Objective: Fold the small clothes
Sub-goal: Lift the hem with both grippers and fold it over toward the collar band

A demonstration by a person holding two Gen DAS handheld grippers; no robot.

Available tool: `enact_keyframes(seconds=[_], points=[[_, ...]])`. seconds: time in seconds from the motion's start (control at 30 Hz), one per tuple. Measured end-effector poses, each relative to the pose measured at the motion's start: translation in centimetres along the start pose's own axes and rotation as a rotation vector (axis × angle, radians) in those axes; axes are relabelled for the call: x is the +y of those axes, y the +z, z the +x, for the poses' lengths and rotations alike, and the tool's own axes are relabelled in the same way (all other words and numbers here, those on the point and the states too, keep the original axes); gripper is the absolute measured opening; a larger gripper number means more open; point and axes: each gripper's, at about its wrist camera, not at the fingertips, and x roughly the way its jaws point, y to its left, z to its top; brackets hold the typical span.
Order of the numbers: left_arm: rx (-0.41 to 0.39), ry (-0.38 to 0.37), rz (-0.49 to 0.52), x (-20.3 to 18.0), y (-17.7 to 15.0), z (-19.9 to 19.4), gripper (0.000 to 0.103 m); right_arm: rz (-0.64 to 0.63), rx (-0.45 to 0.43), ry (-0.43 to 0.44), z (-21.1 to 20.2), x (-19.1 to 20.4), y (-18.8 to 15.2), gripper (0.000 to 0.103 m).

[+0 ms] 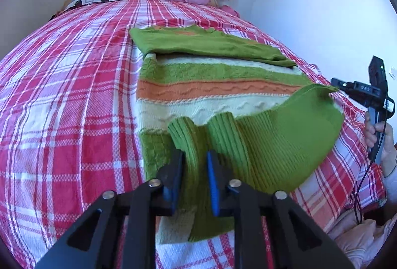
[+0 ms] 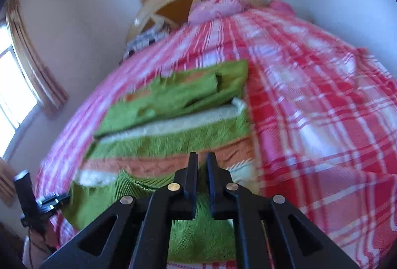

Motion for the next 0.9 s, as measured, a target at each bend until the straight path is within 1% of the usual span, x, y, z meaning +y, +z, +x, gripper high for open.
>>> enact_keyframes(seconds=[0.07, 0.17, 0.2, 0.23, 0.3, 0.4, 0.47, 0.57, 0.6, 0.63, 0.7, 0.77, 0.8, 0.83, 0.87, 0.9], points=[[0.007, -0.007, 0.0, 0.0, 0.1, 0.2, 0.03, -0.017, -0.03, -0.05, -1.2, -0.5, 0.2, 0.008], [0.013, -0.023, -0.012, -0.1, 0.4, 0.8, 0.041, -0.043, -0.015, -0.089, -1.8, -1.5, 0.3, 0.012], [0.013, -0.029, -0.015, -0.2, 0.6, 0.9, 0.046, -0.05, 0.0, -0.097, -1.7, -1.7, 0.2, 0.017], [0.012, -0.031, -0.013, -0.4, 0.6, 1.1, 0.047, -0.055, 0.014, -0.102, -1.6, -1.9, 0.0, 0.026], [0.01, -0.025, -0.006, -0.7, 0.6, 1.2, 0.053, -0.062, 0.04, -0.097, -1.1, -2.0, -0.3, 0.035], [0.008, -0.008, -0.003, -1.0, 0.6, 1.1, 0.053, -0.085, 0.068, -0.051, -0.2, -1.7, -0.5, 0.036], [0.01, -0.01, -0.012, -0.9, 0.5, 1.0, 0.053, -0.137, 0.09, -0.029, 0.9, -0.5, -0.6, 0.036], [0.015, -0.023, -0.027, -0.7, 0.5, 1.0, 0.053, -0.24, 0.116, -0.044, 2.8, 1.7, -0.8, 0.036], [0.017, -0.025, -0.029, -0.7, 0.5, 1.0, 0.054, -0.262, 0.12, -0.056, 3.3, 2.3, -0.9, 0.041], [0.019, -0.033, -0.035, -0.6, 0.6, 1.0, 0.055, -0.287, 0.126, -0.071, 3.9, 2.8, -1.0, 0.049], [0.02, -0.038, -0.038, -0.7, 0.6, 1.0, 0.058, -0.304, 0.142, -0.069, 4.8, 3.2, -1.2, 0.059], [0.018, -0.026, -0.03, -1.0, 0.5, 1.0, 0.059, -0.309, 0.179, -0.041, 5.6, 3.4, -1.5, 0.059], [0.016, -0.019, -0.025, -1.1, 0.5, 1.0, 0.058, -0.317, 0.194, -0.031, 5.9, 3.5, -1.7, 0.059], [0.013, -0.013, -0.017, -1.3, 0.4, 1.0, 0.057, -0.336, 0.186, -0.044, 5.9, 3.7, -2.0, 0.059], [0.014, -0.009, -0.012, -1.5, 0.4, 1.0, 0.053, -0.343, 0.185, -0.048, 5.9, 3.8, -2.0, 0.058], [0.016, -0.009, -0.01, -1.5, 0.3, 1.0, 0.048, -0.35, 0.183, -0.054, 5.8, 3.9, -2.0, 0.05]])
